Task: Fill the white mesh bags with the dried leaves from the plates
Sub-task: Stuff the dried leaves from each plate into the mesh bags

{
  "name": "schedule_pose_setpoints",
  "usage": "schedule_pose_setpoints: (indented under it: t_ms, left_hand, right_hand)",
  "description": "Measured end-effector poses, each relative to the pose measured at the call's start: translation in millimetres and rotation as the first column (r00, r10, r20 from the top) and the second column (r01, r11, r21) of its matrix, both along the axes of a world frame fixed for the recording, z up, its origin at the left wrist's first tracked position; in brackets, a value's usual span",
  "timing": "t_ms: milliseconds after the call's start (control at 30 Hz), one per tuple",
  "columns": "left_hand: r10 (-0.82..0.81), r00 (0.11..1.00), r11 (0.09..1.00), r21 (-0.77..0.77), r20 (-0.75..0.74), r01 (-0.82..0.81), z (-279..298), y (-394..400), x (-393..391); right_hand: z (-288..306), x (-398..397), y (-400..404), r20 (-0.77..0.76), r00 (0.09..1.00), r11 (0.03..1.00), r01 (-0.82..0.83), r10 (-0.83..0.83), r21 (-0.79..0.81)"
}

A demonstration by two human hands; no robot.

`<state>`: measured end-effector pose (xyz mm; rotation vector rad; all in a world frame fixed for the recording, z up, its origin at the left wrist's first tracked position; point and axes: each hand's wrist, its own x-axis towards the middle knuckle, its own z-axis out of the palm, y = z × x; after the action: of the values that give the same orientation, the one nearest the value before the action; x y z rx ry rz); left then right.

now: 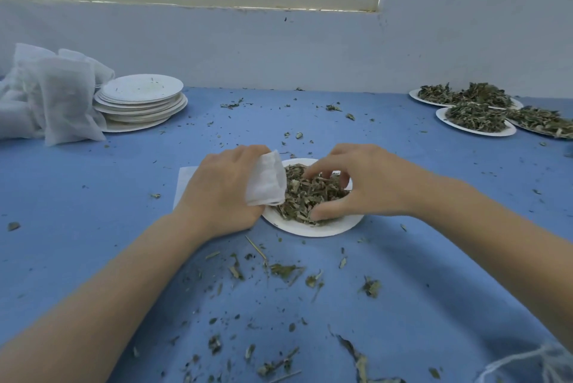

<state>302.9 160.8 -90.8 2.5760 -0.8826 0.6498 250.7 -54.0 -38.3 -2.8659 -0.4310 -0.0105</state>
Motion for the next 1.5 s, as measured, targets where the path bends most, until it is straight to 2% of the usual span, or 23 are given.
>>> schedule_pose_setpoints:
  t_ms: [100, 300, 433, 633, 833, 967, 1167, 1300, 1400, 1500]
  left_hand:
    - [0.008, 1.0, 1.0, 0.013, 0.01, -0.008, 0, 0, -1]
    - [0.036, 0.999, 0.999, -0.016, -0.007, -0.036, 1, 1, 0]
    - [0.052, 0.999, 0.998, -0.032, 0.001, -0.052, 3, 2, 1]
    - [0.09, 0.996, 0.996, -0.026, -0.013, -0.091, 3, 2, 4]
    - [0.118, 0.992, 0.992, 0.035, 0.044, -0.119, 2, 3, 4]
    - [0.103, 0.991, 0.992, 0.068, 0.088, -0.109, 2, -1, 2]
    - [0.116, 0.993, 0.992, -0.053, 0.028, -0.114, 5, -8, -3]
    - [0.064, 0.997, 0.997, -0.037, 0.045, -0.062, 4, -12, -6]
    - [0.06, 0.997, 0.997, -0.045, 0.043, -0.058, 4, -13, -6]
    - [0.066, 0.998, 0.993, -0.094, 0.016, -0.064, 6, -13, -6]
  right_hand:
    - [-8, 1, 6, 0.038, 0.999, 0.998, -0.018, 0.02, -0.057]
    - [-6, 6, 8, 0.096, 0.995, 0.999, 0.018, -0.015, -0.029]
    - [10, 9, 1, 0.109, 0.993, 0.996, 0.044, -0.052, 0.077]
    - [15, 16, 4, 0.22, 0.973, 0.997, 0.058, -0.068, 0.053]
    - [5, 17, 16, 0.31, 0.942, 0.972, 0.06, -0.13, 0.226]
    - [-1, 17, 27, 0.344, 0.925, 0.971, 0.089, -0.164, 0.224]
    - [0, 14, 34, 0.314, 0.941, 0.976, 0.063, -0.128, 0.209]
    - [-1, 13, 39, 0.231, 0.971, 0.981, 0.02, -0.065, 0.195]
    - [2, 10, 37, 0.105, 0.993, 0.922, 0.002, -0.046, 0.386]
    - [5, 8, 32, -0.012, 1.0, 0.798, -0.012, 0.024, 0.603]
